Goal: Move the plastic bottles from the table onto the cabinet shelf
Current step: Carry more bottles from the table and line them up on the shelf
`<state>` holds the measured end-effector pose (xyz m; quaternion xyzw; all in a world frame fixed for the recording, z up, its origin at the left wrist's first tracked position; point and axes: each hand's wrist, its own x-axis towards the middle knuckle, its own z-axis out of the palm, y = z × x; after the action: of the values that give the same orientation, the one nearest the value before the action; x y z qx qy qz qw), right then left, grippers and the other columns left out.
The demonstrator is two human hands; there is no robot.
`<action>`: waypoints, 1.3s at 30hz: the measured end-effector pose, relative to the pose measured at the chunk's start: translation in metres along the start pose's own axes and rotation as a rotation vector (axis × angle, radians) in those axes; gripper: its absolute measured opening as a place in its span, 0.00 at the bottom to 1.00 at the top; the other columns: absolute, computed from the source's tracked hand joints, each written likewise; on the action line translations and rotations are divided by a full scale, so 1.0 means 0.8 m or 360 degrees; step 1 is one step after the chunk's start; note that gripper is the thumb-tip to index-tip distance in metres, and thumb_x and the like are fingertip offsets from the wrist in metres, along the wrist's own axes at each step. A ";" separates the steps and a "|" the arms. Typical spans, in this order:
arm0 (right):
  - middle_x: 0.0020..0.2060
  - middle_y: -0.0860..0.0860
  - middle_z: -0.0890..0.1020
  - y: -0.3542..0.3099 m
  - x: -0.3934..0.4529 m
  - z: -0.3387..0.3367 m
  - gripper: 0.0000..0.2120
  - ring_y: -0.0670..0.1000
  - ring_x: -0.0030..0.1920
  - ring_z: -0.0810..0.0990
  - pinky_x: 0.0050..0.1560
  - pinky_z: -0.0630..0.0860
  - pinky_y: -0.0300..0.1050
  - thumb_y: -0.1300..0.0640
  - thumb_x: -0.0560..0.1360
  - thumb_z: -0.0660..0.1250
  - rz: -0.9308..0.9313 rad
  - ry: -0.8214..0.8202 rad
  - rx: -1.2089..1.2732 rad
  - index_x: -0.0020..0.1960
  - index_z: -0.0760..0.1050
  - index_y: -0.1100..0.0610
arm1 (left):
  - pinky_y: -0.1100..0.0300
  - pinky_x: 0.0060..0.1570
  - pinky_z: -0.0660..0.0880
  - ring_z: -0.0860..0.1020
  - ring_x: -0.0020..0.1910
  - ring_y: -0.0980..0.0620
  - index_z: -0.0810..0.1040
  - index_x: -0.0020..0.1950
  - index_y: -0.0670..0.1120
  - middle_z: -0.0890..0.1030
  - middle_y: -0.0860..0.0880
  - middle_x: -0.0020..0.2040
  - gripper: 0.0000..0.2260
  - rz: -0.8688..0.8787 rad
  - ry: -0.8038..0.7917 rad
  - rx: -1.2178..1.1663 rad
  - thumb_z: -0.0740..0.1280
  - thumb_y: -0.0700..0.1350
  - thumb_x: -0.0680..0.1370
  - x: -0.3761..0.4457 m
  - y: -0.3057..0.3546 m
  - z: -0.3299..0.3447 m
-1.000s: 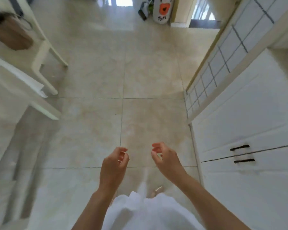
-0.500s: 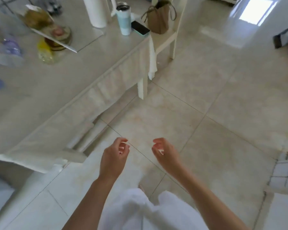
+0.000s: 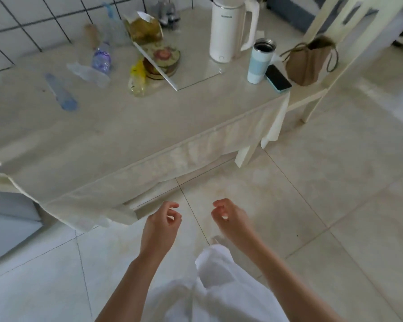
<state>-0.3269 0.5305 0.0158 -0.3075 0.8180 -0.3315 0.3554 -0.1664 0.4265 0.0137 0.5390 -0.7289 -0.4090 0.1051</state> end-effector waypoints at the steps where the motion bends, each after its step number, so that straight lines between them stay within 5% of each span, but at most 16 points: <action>1: 0.51 0.51 0.83 -0.009 0.016 -0.008 0.11 0.48 0.53 0.81 0.52 0.73 0.36 0.56 0.78 0.64 -0.0032 -0.0061 -0.0022 0.60 0.76 0.55 | 0.56 0.43 0.79 0.81 0.40 0.57 0.79 0.51 0.52 0.83 0.54 0.41 0.06 -0.0022 0.0024 0.0002 0.66 0.44 0.77 0.012 0.010 -0.001; 9: 0.52 0.52 0.83 -0.098 0.138 -0.030 0.13 0.50 0.54 0.80 0.56 0.75 0.43 0.57 0.78 0.64 -0.0282 -0.0406 -0.0195 0.61 0.76 0.58 | 0.54 0.46 0.79 0.82 0.41 0.55 0.80 0.51 0.50 0.84 0.54 0.42 0.06 -0.0265 0.0163 -0.0181 0.67 0.43 0.76 0.091 0.048 -0.020; 15: 0.50 0.49 0.82 -0.147 0.208 0.009 0.12 0.48 0.52 0.80 0.53 0.73 0.39 0.56 0.78 0.63 -0.0344 -0.0553 -0.0249 0.59 0.77 0.55 | 0.55 0.45 0.79 0.83 0.39 0.54 0.81 0.49 0.48 0.85 0.52 0.41 0.06 -0.0405 0.0258 -0.0254 0.66 0.39 0.76 0.145 0.036 -0.051; 28: 0.45 0.47 0.81 -0.300 0.343 0.130 0.11 0.45 0.43 0.77 0.39 0.69 0.25 0.55 0.77 0.65 -0.0382 -0.0583 -0.0252 0.57 0.77 0.55 | 0.59 0.41 0.75 0.82 0.37 0.52 0.78 0.44 0.54 0.84 0.52 0.39 0.09 -0.0391 0.0287 -0.0217 0.68 0.39 0.74 0.341 -0.035 -0.200; 32: 0.45 0.48 0.81 -0.351 0.381 0.159 0.11 0.46 0.45 0.78 0.46 0.71 0.34 0.56 0.77 0.65 -0.0415 -0.0589 -0.0235 0.58 0.78 0.56 | 0.58 0.42 0.75 0.82 0.38 0.46 0.79 0.44 0.50 0.84 0.48 0.39 0.07 -0.0371 0.0359 -0.0194 0.69 0.37 0.73 0.407 -0.043 -0.250; 39: 0.44 0.48 0.81 -0.430 0.469 0.180 0.11 0.47 0.46 0.79 0.44 0.70 0.32 0.57 0.76 0.65 -0.0459 -0.0562 -0.0269 0.57 0.78 0.57 | 0.62 0.42 0.70 0.82 0.45 0.49 0.80 0.46 0.53 0.81 0.54 0.39 0.05 -0.0459 0.0431 -0.0170 0.68 0.42 0.74 0.514 -0.044 -0.319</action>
<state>-0.3315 0.0037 0.0601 -0.5028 0.7157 -0.2503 0.4151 -0.1535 -0.0581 0.0345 0.6815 -0.6006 -0.3816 0.1708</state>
